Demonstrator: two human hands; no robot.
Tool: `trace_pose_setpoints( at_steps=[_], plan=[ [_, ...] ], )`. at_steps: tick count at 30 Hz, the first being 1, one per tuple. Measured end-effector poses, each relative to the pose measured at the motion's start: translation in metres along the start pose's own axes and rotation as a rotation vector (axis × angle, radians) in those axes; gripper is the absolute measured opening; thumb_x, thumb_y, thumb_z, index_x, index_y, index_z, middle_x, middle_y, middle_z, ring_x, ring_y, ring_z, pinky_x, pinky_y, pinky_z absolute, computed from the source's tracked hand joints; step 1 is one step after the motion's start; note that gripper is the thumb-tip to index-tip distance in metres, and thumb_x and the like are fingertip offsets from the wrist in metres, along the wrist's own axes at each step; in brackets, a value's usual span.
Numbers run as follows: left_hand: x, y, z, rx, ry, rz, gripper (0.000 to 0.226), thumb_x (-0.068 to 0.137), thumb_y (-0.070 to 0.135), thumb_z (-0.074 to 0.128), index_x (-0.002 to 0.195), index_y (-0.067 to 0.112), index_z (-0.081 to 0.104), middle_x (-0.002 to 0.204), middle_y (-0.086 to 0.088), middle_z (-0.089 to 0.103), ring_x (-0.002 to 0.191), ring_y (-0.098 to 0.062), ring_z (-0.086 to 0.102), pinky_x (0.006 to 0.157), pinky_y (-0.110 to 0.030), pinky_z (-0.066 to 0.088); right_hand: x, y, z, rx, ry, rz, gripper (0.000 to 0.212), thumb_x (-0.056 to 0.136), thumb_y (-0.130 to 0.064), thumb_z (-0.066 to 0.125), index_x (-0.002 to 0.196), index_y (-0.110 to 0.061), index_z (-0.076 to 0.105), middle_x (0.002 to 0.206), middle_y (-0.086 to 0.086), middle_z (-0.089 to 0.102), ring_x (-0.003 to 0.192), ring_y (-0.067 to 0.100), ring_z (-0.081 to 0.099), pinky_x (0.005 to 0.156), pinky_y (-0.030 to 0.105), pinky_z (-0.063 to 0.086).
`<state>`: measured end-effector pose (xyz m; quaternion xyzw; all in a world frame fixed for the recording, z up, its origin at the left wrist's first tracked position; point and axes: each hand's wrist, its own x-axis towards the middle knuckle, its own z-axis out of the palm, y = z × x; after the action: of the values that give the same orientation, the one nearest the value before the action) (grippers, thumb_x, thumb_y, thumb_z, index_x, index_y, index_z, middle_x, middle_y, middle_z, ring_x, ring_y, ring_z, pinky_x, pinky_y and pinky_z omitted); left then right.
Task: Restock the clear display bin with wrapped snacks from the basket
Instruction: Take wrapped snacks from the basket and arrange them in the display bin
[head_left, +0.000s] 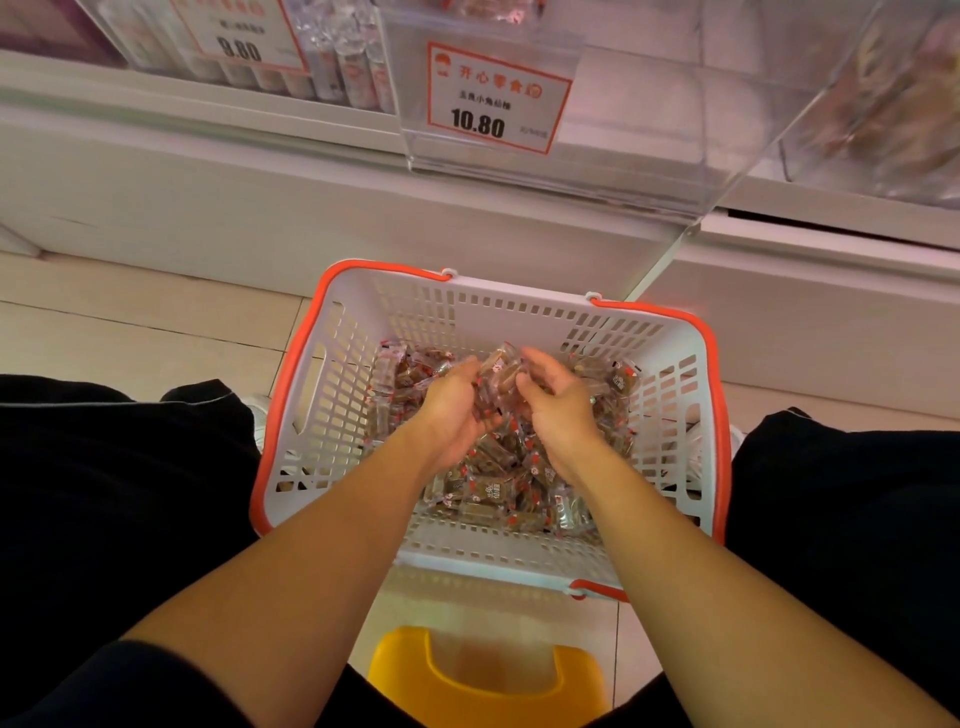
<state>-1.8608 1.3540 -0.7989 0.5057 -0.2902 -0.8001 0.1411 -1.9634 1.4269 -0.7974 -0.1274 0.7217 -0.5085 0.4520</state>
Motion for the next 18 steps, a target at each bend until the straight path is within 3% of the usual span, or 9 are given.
trace_pose_setpoints(
  at_steps=[4,8,12,15,18],
  plan=[
    [0.002,0.007,0.011,-0.076,0.073,0.027,0.061,0.102,0.054,0.024,0.086,0.014,0.068,0.078,-0.005,0.074,0.065,-0.015,0.068,0.066,-0.031,0.052,-0.006,-0.001,0.010,-0.075,0.050,-0.088,0.039,0.095,-0.007,0.064,0.132,-0.016,0.061,0.126,-0.003,0.065,0.112,0.005,0.059,0.104,0.033,0.049],
    [0.004,0.010,0.015,-0.073,0.175,0.059,0.056,0.103,0.049,0.028,0.097,0.011,0.069,0.086,-0.007,0.075,0.074,-0.018,0.073,0.061,-0.029,0.057,-0.009,-0.002,0.015,-0.107,0.019,-0.148,0.034,0.091,-0.009,0.069,0.121,-0.022,0.062,0.120,-0.008,0.066,0.107,0.002,0.062,0.101,0.036,0.052],
    [0.006,0.013,0.012,0.156,0.354,0.230,0.031,0.104,0.034,0.036,0.098,0.016,0.061,0.106,-0.009,0.069,0.100,-0.026,0.066,0.091,-0.045,0.053,-0.007,-0.016,0.009,-0.185,-0.149,-0.229,0.065,0.092,-0.006,0.067,0.146,-0.029,0.041,0.141,-0.016,0.048,0.123,0.002,0.051,0.106,0.028,0.045],
    [0.002,0.022,0.013,0.271,0.437,0.334,0.025,0.104,0.033,0.033,0.097,0.018,0.053,0.101,-0.006,0.064,0.093,-0.021,0.061,0.086,-0.040,0.049,-0.006,-0.030,0.006,-0.386,-0.210,-0.337,0.057,0.091,-0.007,0.069,0.142,-0.027,0.051,0.135,-0.016,0.057,0.123,0.002,0.054,0.110,0.032,0.044],
    [-0.007,0.037,0.019,0.368,0.445,0.406,0.029,0.104,0.035,0.031,0.090,0.018,0.050,0.088,-0.004,0.060,0.086,-0.023,0.060,0.076,-0.039,0.048,-0.014,-0.055,0.004,-0.474,-0.227,-0.393,0.055,0.084,-0.014,0.078,0.134,-0.025,0.059,0.122,-0.015,0.065,0.109,-0.002,0.060,0.100,0.026,0.049]
  ],
)
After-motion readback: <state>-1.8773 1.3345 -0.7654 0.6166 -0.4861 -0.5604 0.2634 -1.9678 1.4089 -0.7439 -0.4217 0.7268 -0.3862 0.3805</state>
